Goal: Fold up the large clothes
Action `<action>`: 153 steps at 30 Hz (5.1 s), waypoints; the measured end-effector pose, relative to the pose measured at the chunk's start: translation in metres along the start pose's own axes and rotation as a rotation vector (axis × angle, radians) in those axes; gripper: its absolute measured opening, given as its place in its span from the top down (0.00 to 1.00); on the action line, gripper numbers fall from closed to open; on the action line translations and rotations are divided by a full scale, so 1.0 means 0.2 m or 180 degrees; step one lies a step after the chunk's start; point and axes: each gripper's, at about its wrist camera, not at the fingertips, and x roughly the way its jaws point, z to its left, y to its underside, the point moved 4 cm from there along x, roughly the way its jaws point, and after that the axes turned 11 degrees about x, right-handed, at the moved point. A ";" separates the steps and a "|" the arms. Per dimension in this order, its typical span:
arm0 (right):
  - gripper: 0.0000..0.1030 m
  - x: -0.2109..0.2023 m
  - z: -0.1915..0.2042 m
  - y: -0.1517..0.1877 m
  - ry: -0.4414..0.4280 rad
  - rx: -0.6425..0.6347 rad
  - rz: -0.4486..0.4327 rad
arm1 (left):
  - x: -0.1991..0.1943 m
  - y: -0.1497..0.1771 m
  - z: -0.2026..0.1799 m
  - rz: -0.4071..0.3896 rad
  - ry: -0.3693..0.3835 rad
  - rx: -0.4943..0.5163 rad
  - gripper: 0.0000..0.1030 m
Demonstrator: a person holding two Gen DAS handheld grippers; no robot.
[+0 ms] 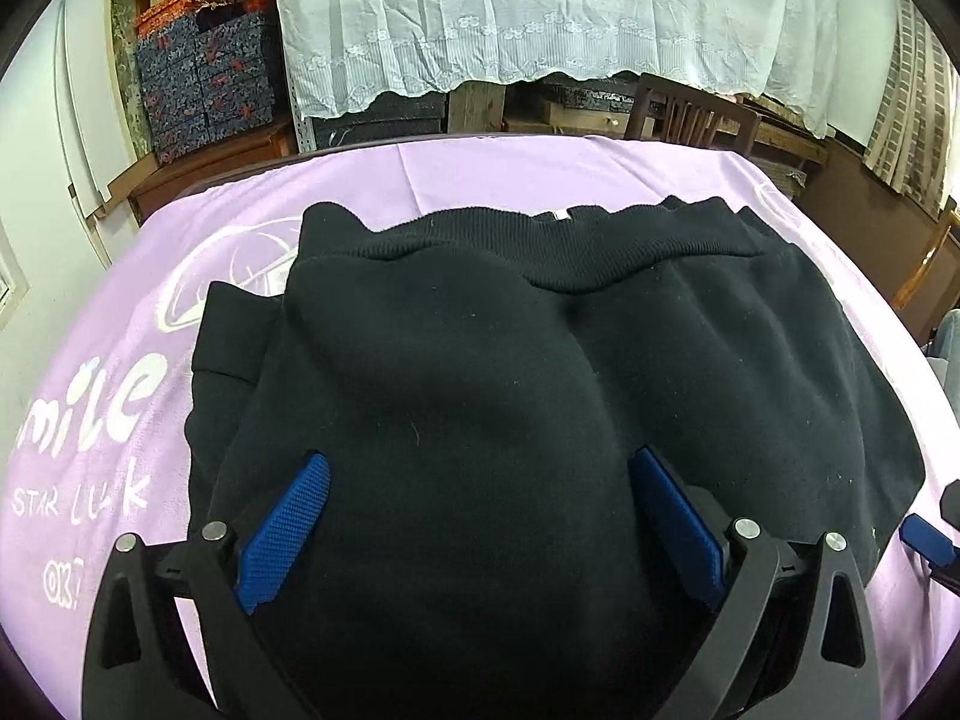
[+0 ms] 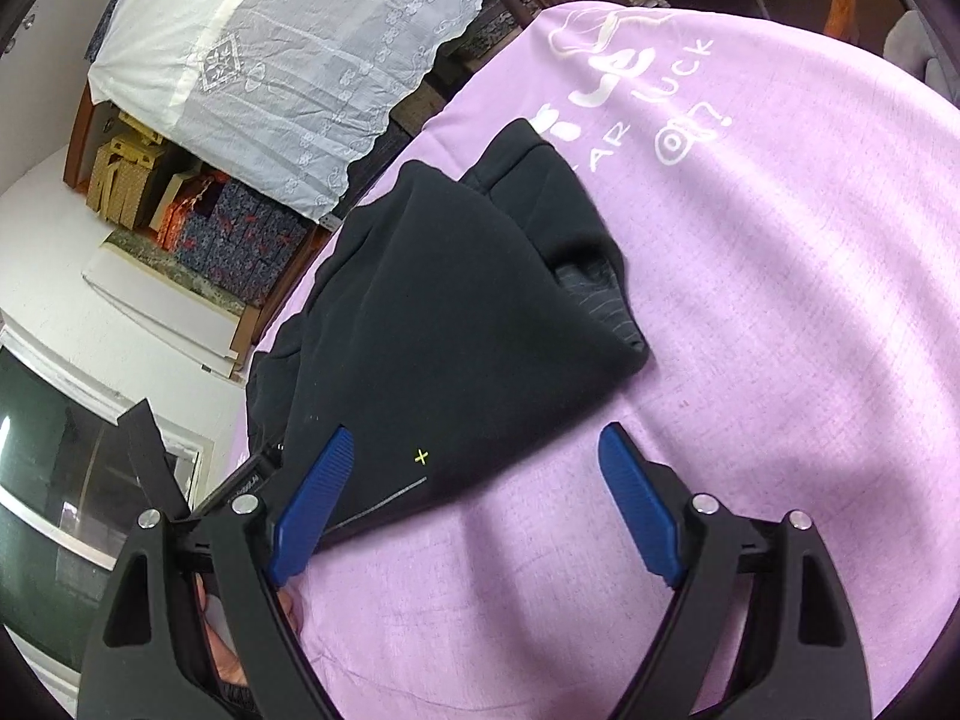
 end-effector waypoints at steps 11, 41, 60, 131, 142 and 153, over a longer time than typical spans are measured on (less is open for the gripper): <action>0.16 0.12 0.02 -0.12 0.0051 0.0588 -0.0020 | -0.04 0.01 0.03 -0.0018 0.0146 -0.0095 0.03; 0.86 0.17 0.82 0.07 0.0438 -0.1665 -0.0998 | -0.24 -0.11 0.53 -0.0173 0.0643 -0.0910 0.03; 0.88 0.38 1.10 0.87 0.0644 -0.3442 -0.0914 | -0.31 -0.13 0.36 -0.0339 0.2400 -0.0910 0.04; 0.84 0.89 1.26 0.52 0.0249 -0.2844 0.0091 | -0.12 0.15 0.64 -0.0032 0.0567 -0.0321 0.38; 0.82 0.47 1.24 0.60 0.0035 -0.2772 0.0038 | -0.37 0.15 0.58 -0.0309 0.0526 -0.0219 0.39; 0.81 0.60 1.02 0.66 -0.0045 -0.2530 0.0247 | -0.23 0.21 0.50 -0.0113 0.0193 0.0073 0.39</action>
